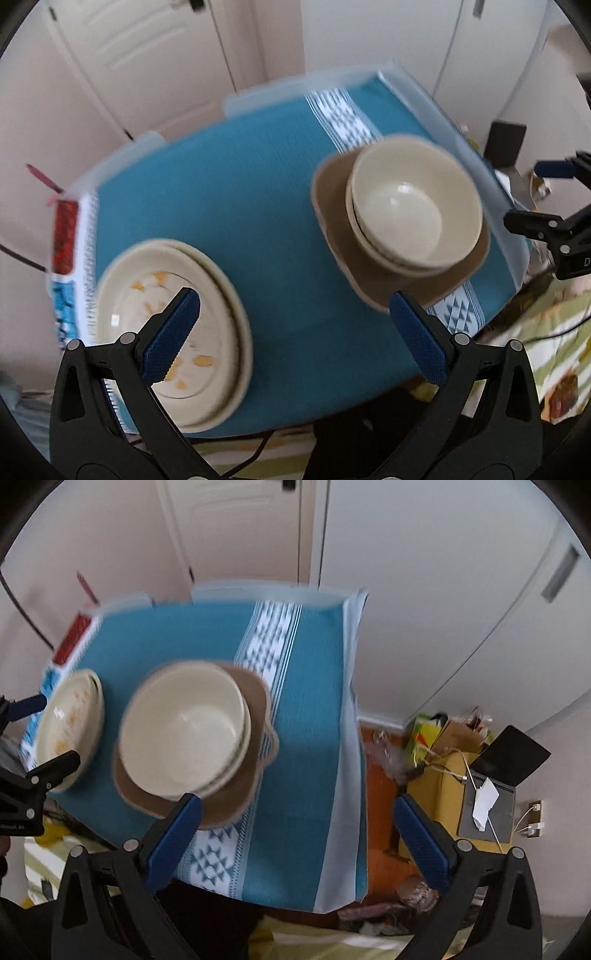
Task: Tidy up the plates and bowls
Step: 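Close both grippers on the rim of the pink dish holding the bowls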
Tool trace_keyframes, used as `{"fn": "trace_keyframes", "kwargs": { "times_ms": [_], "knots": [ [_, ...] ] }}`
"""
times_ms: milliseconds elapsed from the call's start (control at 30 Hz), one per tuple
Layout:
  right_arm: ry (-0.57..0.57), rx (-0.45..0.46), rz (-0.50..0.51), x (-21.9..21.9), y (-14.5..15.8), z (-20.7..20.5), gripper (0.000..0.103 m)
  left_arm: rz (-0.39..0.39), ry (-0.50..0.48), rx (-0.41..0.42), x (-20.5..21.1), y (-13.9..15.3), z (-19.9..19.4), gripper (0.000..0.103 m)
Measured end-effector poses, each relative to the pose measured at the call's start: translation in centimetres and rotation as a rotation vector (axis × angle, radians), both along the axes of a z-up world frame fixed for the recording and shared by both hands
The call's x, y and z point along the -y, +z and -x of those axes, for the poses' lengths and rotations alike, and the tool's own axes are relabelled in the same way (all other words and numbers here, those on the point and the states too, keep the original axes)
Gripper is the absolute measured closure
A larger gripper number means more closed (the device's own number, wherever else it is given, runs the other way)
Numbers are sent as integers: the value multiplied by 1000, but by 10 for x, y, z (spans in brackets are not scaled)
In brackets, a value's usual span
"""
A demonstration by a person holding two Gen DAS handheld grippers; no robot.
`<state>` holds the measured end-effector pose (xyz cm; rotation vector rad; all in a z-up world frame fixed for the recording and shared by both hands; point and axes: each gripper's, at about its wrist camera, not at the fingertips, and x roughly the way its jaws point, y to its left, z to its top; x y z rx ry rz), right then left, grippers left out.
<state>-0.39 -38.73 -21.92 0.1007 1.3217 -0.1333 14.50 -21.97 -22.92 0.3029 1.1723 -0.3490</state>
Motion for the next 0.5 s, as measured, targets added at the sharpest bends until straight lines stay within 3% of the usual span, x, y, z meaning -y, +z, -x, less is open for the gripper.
{"fn": "trace_keyframes", "kwargs": {
  "times_ms": [67, 133, 367, 467, 500],
  "knots": [
    [26, -38, -3, 0, -12, -2, 3, 2, -2, -35, 5, -14, -3, 3],
    [51, -65, -14, -1, -17, -2, 13, 6, -11, -64, 10, -26, -7, 4],
    [186, -184, -51, -16, -39, -19, 32, -17, -85, -131, 27, -42, -15, 7],
    [225, -208, -63, -18, -48, -25, 40, -20, -103, -163, 33, -52, -20, 18],
    [232, -211, -68, -18, -51, -27, 44, -20, -106, -171, 35, -56, -22, 27]
  ]
}}
